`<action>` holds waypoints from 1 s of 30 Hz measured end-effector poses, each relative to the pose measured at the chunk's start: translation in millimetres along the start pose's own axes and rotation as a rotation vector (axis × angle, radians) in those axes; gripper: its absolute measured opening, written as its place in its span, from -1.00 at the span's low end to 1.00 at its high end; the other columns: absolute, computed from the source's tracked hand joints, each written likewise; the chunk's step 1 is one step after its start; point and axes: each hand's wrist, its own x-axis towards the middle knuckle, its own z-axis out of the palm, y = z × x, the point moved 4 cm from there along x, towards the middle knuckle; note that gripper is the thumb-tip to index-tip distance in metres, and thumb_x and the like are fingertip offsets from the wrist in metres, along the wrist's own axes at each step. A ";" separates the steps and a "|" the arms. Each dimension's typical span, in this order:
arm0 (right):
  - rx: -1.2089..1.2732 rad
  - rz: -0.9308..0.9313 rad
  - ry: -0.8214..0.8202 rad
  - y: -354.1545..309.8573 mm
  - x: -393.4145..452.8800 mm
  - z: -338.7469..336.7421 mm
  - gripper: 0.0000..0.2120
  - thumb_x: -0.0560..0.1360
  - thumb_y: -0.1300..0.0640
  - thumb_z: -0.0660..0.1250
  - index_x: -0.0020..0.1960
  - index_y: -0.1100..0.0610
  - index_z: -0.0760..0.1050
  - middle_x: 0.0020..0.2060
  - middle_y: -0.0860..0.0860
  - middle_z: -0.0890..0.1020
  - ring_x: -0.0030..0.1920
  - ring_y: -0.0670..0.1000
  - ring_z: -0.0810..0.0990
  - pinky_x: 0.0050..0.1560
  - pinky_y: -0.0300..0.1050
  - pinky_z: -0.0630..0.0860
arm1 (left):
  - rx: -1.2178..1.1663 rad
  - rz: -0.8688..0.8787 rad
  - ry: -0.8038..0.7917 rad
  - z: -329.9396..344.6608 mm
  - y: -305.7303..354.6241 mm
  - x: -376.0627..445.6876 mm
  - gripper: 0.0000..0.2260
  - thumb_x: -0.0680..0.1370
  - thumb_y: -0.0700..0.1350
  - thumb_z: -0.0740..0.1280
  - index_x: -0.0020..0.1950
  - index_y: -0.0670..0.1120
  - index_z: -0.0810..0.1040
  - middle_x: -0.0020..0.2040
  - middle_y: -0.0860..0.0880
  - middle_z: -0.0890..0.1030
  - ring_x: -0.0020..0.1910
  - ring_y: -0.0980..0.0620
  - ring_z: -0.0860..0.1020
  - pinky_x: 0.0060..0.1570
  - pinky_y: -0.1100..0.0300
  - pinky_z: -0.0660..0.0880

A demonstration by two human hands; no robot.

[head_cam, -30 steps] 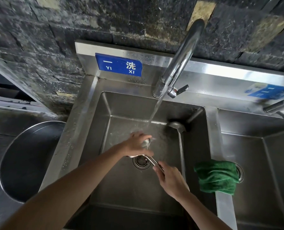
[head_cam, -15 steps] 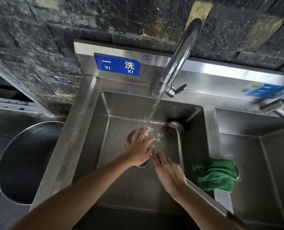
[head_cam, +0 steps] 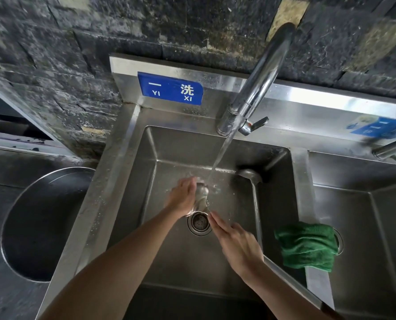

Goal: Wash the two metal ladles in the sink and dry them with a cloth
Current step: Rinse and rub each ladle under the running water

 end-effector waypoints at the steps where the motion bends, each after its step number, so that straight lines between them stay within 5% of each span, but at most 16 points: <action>1: 0.027 0.020 -0.050 -1.4 2.0 0.1 -0.07 0.16 0.41 0.58 0.48 0.01 0.46 0.52 -0.17 0.40 -0.35 0.04 0.60 -0.56 -0.03 0.60 | 0.015 -0.028 0.006 0.2 3.3 -0.7 -0.55 0.68 0.13 -0.15 0.40 0.09 0.40 0.46 -0.01 0.39 0.41 -0.09 0.41 0.37 -0.11 0.37; 4: 0.131 0.059 -0.104 -3.2 11.4 2.2 -0.12 0.49 0.36 0.33 0.64 -0.16 0.04 0.59 -0.26 0.19 -0.03 0.09 0.67 -0.13 0.10 0.70 | 0.213 0.127 -0.053 17.2 25.0 -6.5 -0.60 0.62 0.18 -0.13 0.37 0.29 0.33 0.53 0.12 0.22 0.56 -0.09 0.11 0.40 -0.32 0.22; 6: 0.241 0.142 -0.140 -0.4 15.5 -3.4 -0.17 0.56 0.33 0.22 0.63 -0.23 -0.03 0.58 -0.32 0.18 0.10 0.10 0.69 0.00 0.09 0.68 | 0.237 0.213 -0.071 17.5 26.4 -5.4 -0.63 0.64 0.15 -0.08 0.41 0.33 0.28 0.55 0.15 0.19 0.58 0.00 0.04 0.40 -0.37 0.13; 9: 0.410 0.248 -0.070 7.8 20.9 -9.3 -0.39 0.64 0.22 0.17 0.54 -0.29 0.17 0.36 -0.32 0.48 0.01 0.11 0.71 -0.10 0.12 0.67 | 0.062 0.122 -0.036 1.7 6.1 5.9 -0.59 0.66 0.15 -0.09 0.44 0.14 0.33 0.42 0.08 0.38 0.45 -0.01 0.33 0.41 -0.24 0.30; 13: 0.685 0.400 0.011 14.4 52.8 0.2 -0.73 0.68 0.05 0.20 0.35 -0.07 0.49 0.13 -0.06 0.60 0.05 0.09 0.68 -0.02 0.03 0.59 | -0.059 0.052 0.037 -16.8 4.0 2.6 -0.48 0.68 0.13 -0.08 0.55 -0.10 0.24 0.49 -0.05 0.34 0.42 0.02 0.37 0.45 -0.01 0.31; 17: 1.025 0.625 -0.106 5.5 92.8 16.3 -0.86 0.58 0.04 0.31 0.06 -0.03 0.64 -0.26 -0.04 0.66 -0.29 0.00 0.62 -0.29 -0.13 0.48 | -0.086 -0.007 0.103 -32.1 3.5 -4.6 -0.50 0.69 -0.08 0.11 0.61 -0.12 0.09 0.59 -0.09 0.16 0.54 -0.08 0.21 0.46 0.04 0.20; 21: 1.600 0.940 -0.211 -8.5 109.4 24.3 -0.86 0.66 0.20 0.26 0.00 0.14 0.59 -0.27 0.11 0.63 -0.51 -0.05 0.52 -0.56 -0.24 0.39 | 0.065 0.103 -0.044 -23.6 -11.2 -1.7 -0.58 0.64 -0.19 0.16 0.51 -0.12 0.30 0.51 -0.08 0.31 0.53 -0.06 0.24 0.48 0.11 0.18; 25: 1.654 1.106 -0.351 -11.5 107.6 33.8 -0.78 0.68 0.27 0.17 -0.07 0.29 0.53 -0.36 0.18 0.65 -0.54 -0.03 0.48 -0.60 -0.26 0.37 | 0.302 0.181 -0.126 -5.4 -25.5 -1.3 -0.49 0.60 -0.20 0.21 0.57 -0.09 0.23 0.57 -0.06 0.23 0.59 -0.07 0.15 0.54 0.00 0.20; 30: 1.681 1.078 -0.525 -13.4 94.1 48.8 -0.71 0.71 0.18 0.12 -0.15 0.21 0.43 -0.43 0.11 0.57 -0.65 -0.15 0.32 -0.68 -0.35 0.20 | 0.649 0.302 -0.182 11.8 -23.2 -6.3 -0.38 0.62 -0.11 0.25 0.63 -0.07 0.06 0.65 0.00 0.05 0.64 -0.07 -0.06 0.57 -0.04 0.08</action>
